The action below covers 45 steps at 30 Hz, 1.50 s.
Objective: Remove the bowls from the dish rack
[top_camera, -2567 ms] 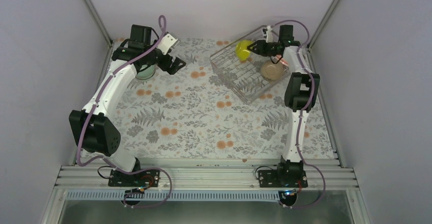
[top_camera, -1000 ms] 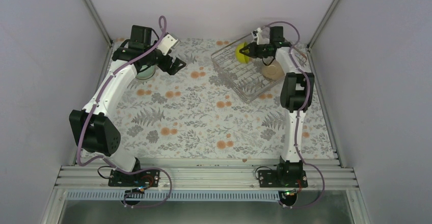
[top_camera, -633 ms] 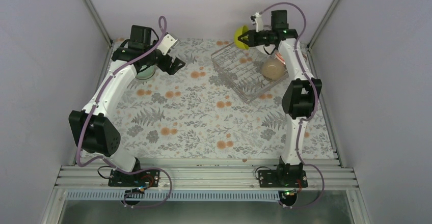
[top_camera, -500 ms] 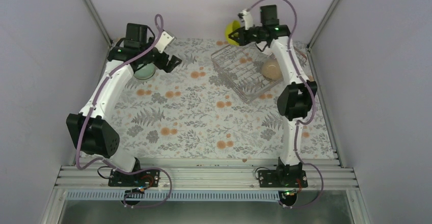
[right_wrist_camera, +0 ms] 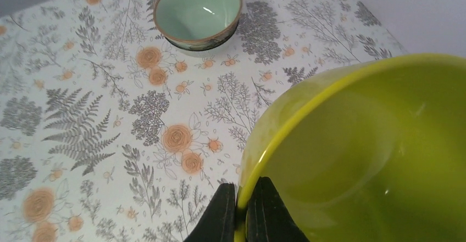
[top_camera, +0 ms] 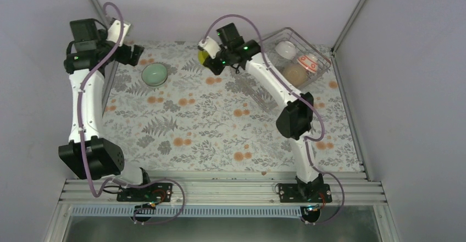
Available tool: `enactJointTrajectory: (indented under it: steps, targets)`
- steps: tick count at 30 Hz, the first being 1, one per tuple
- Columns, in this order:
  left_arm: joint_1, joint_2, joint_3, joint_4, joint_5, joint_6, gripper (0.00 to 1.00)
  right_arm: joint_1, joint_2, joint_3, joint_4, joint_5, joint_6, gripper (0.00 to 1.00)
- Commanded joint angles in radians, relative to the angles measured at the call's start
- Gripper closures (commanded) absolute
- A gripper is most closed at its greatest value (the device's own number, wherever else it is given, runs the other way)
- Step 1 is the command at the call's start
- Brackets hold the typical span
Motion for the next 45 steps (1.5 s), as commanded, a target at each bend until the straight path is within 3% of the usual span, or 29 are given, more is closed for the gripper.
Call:
enactJointTrajectory:
  steps: [1, 6, 12, 20, 23, 29, 33, 40, 45]
  targets:
    - [0.101, 0.001, -0.033, -0.013, 0.069, 0.039, 0.0, 0.091, 0.094, 0.042, 0.037, 0.172, -0.068, 0.97]
    - [0.186, -0.001, -0.081, -0.002, 0.132, 0.046, 0.0, 0.156, 0.215, 0.074, 0.069, 0.286, -0.075, 0.97]
    - [0.203, -0.025, -0.124, -0.009, 0.163, 0.067, 0.0, 0.188, 0.293, 0.076, 0.128, 0.426, -0.107, 0.97]
    - [0.205, -0.036, -0.154, -0.009, 0.185, 0.068, 0.0, 0.19, 0.306, 0.051, 0.134, 0.458, -0.127, 0.97]
    - [0.205, -0.034, -0.158, -0.011, 0.2, 0.067, 0.0, 0.19, 0.298, 0.031, 0.13, 0.462, -0.13, 0.79]
    - [0.205, -0.031, -0.166, -0.012, 0.218, 0.061, 0.0, 0.193, 0.278, 0.012, 0.145, 0.472, -0.125, 0.7]
    - [0.206, -0.039, -0.174, -0.013, 0.222, 0.063, 0.0, 0.194, 0.193, -0.05, 0.202, 0.483, -0.108, 0.7]
    - [0.205, -0.054, -0.176, -0.025, 0.246, 0.057, 0.0, 0.169, -0.067, -0.151, 0.231, 0.522, -0.102, 0.56]
    - [0.201, -0.051, -0.144, -0.052, 0.287, 0.037, 0.0, 0.045, -0.239, -0.23, 0.21, 0.575, -0.11, 0.47]
